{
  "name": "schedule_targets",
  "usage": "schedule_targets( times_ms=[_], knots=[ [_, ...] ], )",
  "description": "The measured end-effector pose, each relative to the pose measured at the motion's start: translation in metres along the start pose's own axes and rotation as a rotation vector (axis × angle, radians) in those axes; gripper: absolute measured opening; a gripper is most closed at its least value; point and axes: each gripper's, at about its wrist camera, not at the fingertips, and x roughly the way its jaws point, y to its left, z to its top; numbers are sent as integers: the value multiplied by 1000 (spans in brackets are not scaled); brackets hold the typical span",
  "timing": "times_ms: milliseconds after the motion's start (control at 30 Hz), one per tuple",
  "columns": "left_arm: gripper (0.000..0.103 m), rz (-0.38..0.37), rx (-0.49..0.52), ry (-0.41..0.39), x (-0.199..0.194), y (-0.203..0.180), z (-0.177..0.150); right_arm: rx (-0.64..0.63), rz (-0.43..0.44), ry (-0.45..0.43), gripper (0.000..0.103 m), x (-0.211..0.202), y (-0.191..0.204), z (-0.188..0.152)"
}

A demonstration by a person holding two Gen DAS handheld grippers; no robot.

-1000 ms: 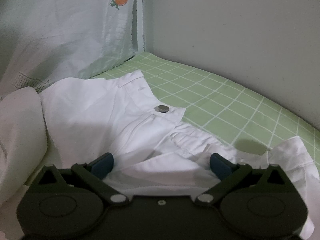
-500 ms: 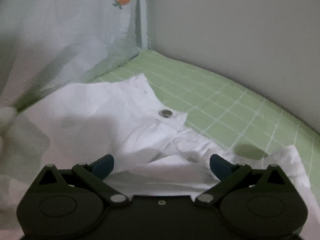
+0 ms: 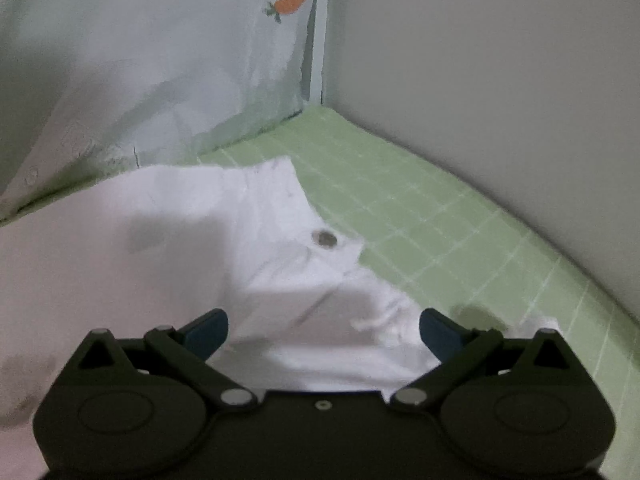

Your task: Fold clothes

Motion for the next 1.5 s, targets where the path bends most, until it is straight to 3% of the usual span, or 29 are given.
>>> schedule_targets(
  times_ms=[100, 233, 400, 500, 533, 600, 633, 667, 700, 733, 833, 933, 1067, 1167, 1233, 1333, 1500],
  knots=[
    [38, -106, 58, 44, -5, -4, -18, -17, 25, -6, 103, 17, 5, 21],
    [44, -230, 232, 89, -10, -41, -47, -36, 95, -1, 103, 55, 21, 54],
    [49, -346, 336, 146, 1, -85, -74, -26, 176, 66, 102, 108, 31, 85],
    [49, -352, 354, 170, 14, -101, -81, -79, 202, 121, 78, 131, 42, 93],
    [49, -348, 361, 168, 18, -105, -81, -104, 217, 137, 75, 136, 46, 93],
    [50, -321, 403, 152, 25, -115, -85, -150, 241, 128, 60, 140, 53, 93],
    [50, -302, 430, 141, 28, -120, -88, -168, 252, 112, 49, 139, 55, 93],
    [50, -286, 446, 134, 32, -124, -90, -178, 268, 101, 30, 139, 56, 94],
    [51, -278, 442, 127, 36, -125, -91, -175, 272, 89, 17, 139, 55, 96],
    [55, -271, 438, 120, 40, -127, -91, -166, 267, 74, 15, 140, 53, 98],
    [61, -245, 409, 122, 53, -129, -80, -92, 215, 27, 13, 143, 38, 106],
    [61, -213, 374, 114, 66, -125, -62, 3, 57, 7, 12, 154, 11, 111],
    [64, -246, 382, 131, 87, -123, -50, -109, -132, 15, 13, 168, 11, 107],
    [75, -274, 418, 100, 96, -129, -47, -188, -156, 22, 14, 167, 21, 106],
    [80, -281, 380, 93, 105, -129, -43, -193, -164, 22, 17, 168, 22, 103],
    [82, -302, 281, 67, 117, -123, -43, -214, -189, 5, 17, 167, 25, 99],
    [83, -302, 270, -11, 119, -126, -49, -187, -177, -13, 18, 165, 20, 98]
  ],
)
